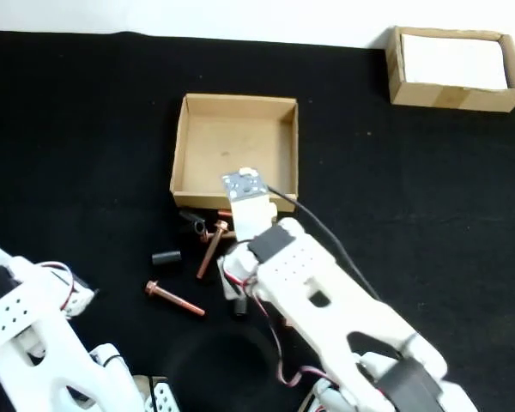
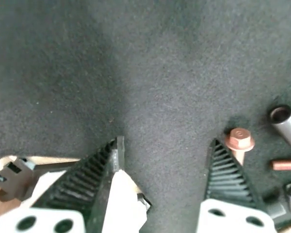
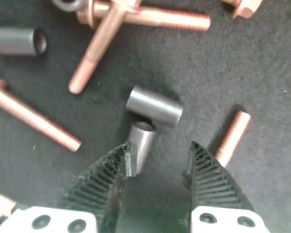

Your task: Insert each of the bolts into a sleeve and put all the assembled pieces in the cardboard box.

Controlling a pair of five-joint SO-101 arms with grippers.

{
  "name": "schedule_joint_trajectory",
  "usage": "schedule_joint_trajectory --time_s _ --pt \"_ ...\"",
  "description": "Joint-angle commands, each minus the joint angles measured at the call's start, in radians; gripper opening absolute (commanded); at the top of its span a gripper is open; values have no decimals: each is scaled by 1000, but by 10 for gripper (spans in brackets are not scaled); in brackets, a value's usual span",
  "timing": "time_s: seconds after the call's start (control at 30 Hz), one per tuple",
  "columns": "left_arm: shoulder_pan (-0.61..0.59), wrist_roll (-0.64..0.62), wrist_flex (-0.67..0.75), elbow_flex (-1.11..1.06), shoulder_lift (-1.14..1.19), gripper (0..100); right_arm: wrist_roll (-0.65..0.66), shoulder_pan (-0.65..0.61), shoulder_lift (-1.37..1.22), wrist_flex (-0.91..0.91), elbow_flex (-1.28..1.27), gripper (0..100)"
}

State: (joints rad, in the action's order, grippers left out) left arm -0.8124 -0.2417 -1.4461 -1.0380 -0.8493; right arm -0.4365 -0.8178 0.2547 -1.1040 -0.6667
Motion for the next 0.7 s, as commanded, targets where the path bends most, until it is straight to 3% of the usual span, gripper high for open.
schedule_joint_trajectory --time_s 0.0,0.3,0.4,0.67 --pt "-8 6 18 1 -2 274 -23 -7 -56 56 2 163" --pt "-4 9 21 -1 4 274 -49 -30 -188 102 10 163" --pt "16 9 55 -24 4 274 -117 -53 -222 119 12 163" --pt "33 9 175 -153 4 274 -129 -111 -237 130 12 163"
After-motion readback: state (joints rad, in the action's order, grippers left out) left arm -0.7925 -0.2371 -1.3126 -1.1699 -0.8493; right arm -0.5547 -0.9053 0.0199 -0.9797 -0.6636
